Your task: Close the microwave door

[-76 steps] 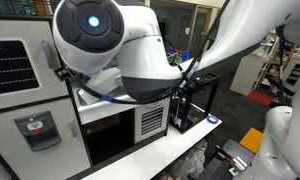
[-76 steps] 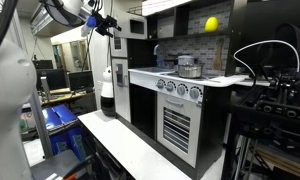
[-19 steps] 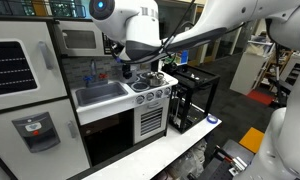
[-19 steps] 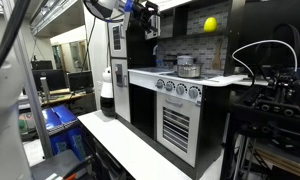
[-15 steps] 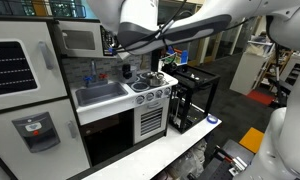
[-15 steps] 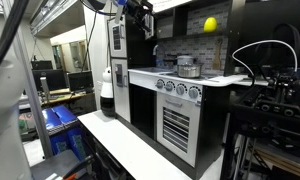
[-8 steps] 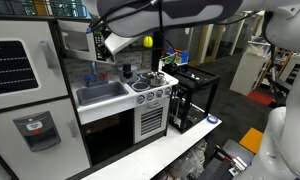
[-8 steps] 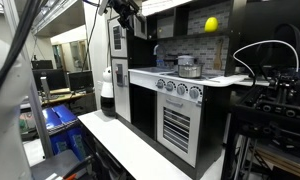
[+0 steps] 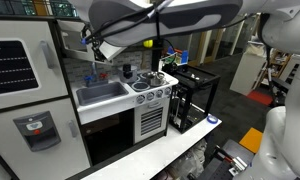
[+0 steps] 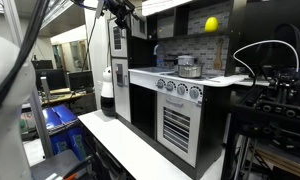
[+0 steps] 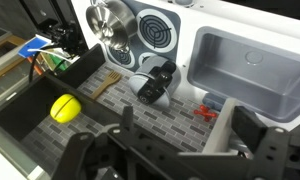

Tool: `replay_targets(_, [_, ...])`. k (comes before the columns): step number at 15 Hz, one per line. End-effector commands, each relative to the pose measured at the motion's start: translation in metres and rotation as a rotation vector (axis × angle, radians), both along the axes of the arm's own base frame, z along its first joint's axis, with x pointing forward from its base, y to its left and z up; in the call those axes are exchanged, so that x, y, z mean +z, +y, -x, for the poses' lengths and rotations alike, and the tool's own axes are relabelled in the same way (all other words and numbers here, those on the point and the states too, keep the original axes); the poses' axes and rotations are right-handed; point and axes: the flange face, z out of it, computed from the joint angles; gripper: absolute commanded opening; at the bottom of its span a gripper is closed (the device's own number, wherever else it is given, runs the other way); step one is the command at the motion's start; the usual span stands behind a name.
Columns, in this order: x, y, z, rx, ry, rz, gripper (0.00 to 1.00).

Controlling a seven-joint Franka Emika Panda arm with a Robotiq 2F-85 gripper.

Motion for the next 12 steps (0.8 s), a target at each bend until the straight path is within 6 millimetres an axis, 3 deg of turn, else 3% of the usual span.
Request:
replay_targets(1, [-0.008, 0.008, -0.012, -0.012, -0.122, 0.060, 1.00])
replay_targets(7, [-0.021, -0.015, -0.021, -0.106, -0.199, 0.126, 1.00])
replay_targets(12, [-0.019, -0.060, -0.044, -0.195, -0.238, 0.116, 1.00])
